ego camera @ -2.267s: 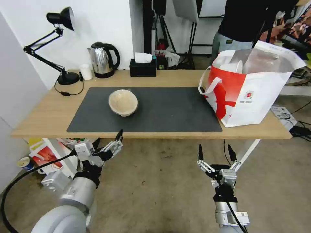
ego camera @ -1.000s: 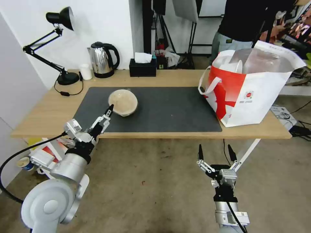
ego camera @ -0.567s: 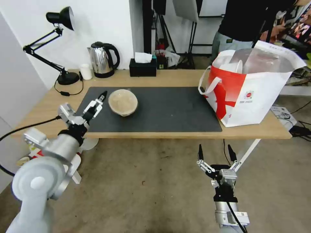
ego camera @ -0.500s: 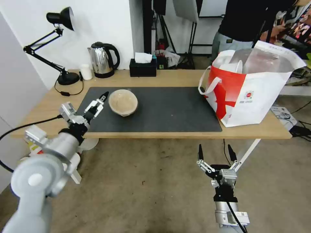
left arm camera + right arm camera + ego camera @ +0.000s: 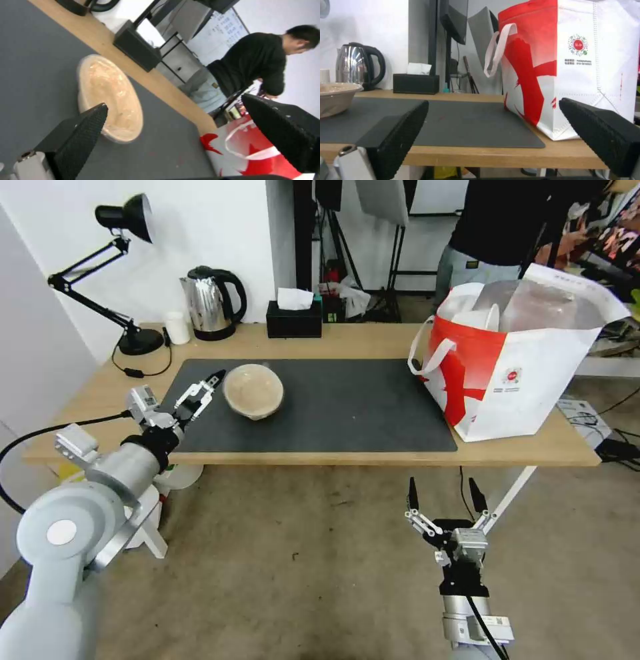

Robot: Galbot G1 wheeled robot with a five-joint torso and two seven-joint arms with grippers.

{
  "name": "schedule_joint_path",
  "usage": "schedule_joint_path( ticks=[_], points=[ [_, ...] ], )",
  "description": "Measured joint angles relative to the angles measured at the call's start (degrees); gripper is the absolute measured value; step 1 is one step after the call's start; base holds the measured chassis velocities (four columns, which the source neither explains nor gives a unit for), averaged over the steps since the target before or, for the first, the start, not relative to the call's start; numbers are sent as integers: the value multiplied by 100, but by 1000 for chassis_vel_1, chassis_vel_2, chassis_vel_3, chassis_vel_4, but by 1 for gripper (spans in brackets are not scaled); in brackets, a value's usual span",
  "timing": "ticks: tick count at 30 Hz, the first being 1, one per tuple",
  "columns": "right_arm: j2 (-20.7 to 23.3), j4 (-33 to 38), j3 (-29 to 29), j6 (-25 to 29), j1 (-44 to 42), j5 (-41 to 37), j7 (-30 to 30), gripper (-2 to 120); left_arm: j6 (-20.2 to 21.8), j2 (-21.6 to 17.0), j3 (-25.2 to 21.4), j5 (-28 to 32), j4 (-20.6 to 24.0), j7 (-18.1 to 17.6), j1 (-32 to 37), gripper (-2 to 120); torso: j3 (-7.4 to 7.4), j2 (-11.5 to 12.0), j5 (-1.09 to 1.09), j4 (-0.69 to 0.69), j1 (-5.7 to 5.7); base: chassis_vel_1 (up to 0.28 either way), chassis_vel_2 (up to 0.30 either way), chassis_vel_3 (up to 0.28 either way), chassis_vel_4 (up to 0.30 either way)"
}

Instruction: Pick up the trash from the table and place it into the takeout bag.

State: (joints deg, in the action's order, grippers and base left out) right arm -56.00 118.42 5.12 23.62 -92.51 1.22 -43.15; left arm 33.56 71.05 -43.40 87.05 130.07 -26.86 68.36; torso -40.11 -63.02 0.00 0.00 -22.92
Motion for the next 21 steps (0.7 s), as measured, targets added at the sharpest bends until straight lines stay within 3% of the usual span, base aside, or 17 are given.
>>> schedule_joint_path(
  ticks=[12, 21],
  points=[
    [0, 0, 0, 0, 0, 0, 0, 100, 169, -391, 24, 24, -360, -175, -202, 100, 0, 0, 0, -1, 0, 0, 0, 0, 0],
    [0, 0, 0, 0, 0, 0, 0, 100, 306, -792, 114, 669, -719, -308, -497, 100, 0, -1, 0, -1, 0, 0, 0, 0, 0]
  ],
)
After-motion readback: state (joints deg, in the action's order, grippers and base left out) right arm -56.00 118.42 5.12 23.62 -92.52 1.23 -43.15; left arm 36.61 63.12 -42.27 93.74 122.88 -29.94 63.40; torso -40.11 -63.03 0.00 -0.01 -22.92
